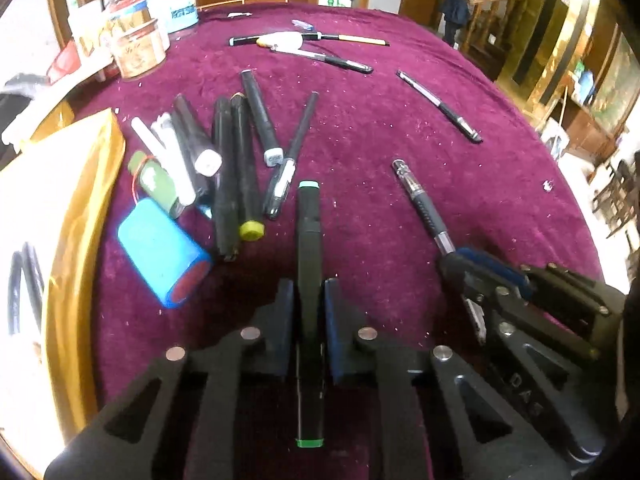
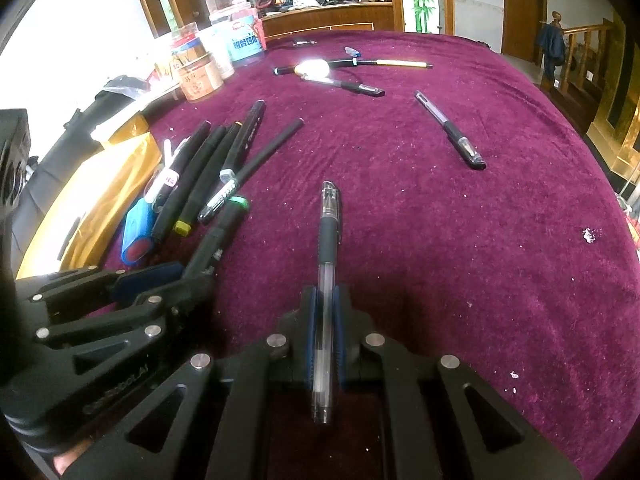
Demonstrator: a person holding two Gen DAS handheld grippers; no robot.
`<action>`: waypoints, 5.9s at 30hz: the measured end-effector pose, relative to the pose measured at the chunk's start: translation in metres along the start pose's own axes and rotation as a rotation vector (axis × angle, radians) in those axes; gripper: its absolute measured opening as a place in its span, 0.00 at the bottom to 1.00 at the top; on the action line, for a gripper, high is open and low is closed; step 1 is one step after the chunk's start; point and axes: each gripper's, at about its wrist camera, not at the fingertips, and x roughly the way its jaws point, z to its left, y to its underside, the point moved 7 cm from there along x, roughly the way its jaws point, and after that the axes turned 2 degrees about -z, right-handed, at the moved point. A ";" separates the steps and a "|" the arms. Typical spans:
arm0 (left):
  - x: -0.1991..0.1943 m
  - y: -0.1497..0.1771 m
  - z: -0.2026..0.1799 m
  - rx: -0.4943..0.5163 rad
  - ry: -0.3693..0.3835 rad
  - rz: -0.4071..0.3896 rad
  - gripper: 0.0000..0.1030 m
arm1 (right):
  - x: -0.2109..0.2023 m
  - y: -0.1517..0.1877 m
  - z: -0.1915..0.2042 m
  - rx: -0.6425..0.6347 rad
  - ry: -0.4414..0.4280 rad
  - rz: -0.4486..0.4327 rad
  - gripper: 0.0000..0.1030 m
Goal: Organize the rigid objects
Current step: 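Carry the clear pen and green-capped marker into the tray beside the other markers, then open both tools to release the pen and marker, then withdraw, then grasp a black pen with the right tool while the left tool grasps a black marker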
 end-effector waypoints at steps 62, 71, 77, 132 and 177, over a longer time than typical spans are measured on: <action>-0.100 0.041 0.272 -0.584 -0.131 -0.134 0.38 | 0.026 -0.048 0.261 -0.294 -0.458 0.022 0.23; -0.135 0.026 0.182 -0.478 -0.033 -0.288 0.50 | -0.009 -0.029 0.169 -0.147 -0.518 -0.005 0.54; -0.127 0.005 0.131 -0.366 0.003 -0.271 0.50 | 0.002 -0.019 0.092 -0.029 -0.371 0.034 0.54; -0.064 -0.059 0.040 -0.205 0.133 -0.099 0.50 | 0.064 -0.087 -0.025 -0.004 -0.091 0.111 0.05; -0.032 -0.030 0.026 -0.233 0.176 -0.040 0.12 | 0.062 -0.083 -0.030 0.103 -0.213 0.091 0.06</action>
